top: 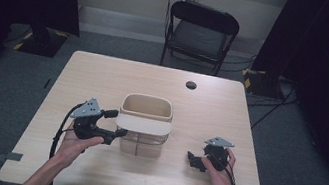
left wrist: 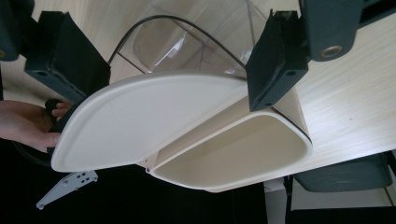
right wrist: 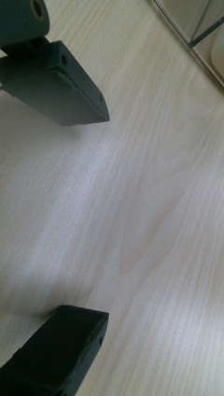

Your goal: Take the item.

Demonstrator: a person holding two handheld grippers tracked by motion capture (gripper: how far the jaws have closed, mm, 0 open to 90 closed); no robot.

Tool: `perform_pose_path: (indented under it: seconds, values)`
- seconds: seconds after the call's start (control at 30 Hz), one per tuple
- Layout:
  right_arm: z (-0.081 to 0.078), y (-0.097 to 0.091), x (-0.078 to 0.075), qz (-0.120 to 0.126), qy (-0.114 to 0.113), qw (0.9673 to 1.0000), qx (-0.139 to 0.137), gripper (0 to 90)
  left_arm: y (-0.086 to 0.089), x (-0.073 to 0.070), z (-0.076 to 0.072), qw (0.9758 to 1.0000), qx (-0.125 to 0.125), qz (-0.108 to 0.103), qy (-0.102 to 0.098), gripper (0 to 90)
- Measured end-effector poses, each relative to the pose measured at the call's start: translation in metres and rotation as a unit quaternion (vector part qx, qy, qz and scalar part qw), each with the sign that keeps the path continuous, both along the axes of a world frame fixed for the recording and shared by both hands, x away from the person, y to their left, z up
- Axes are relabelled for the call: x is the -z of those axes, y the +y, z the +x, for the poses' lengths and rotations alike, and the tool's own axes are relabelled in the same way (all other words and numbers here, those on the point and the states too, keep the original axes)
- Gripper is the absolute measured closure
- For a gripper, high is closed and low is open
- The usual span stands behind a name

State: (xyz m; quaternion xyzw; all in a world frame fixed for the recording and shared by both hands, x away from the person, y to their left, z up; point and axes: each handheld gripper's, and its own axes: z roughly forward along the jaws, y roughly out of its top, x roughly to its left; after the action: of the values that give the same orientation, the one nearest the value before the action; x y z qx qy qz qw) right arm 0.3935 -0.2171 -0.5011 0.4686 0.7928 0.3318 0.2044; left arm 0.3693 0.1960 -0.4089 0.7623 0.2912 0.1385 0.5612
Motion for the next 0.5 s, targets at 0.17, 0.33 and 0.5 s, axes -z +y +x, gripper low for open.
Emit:
perform_pose_path:
  seconds: [0.17,0.33,0.5]
  values:
    - [0.0001,-0.0001,0.0001,0.0,-0.001,1.0,-0.001,4.5,-0.0003,-0.0003,0.0003,1.0,0.001,-0.002,0.003,21.4]
    - [0.0001,0.0,0.0001,0.0,-0.001,1.0,-0.001,4.4,-0.0002,-0.0008,0.002,1.0,0.001,-0.002,0.003,20.6]
    - [0.0,0.0,0.0,0.0,0.0,1.0,0.0,4.5,-0.0004,-0.0017,0.0028,1.0,0.0,-0.006,0.004,20.4]
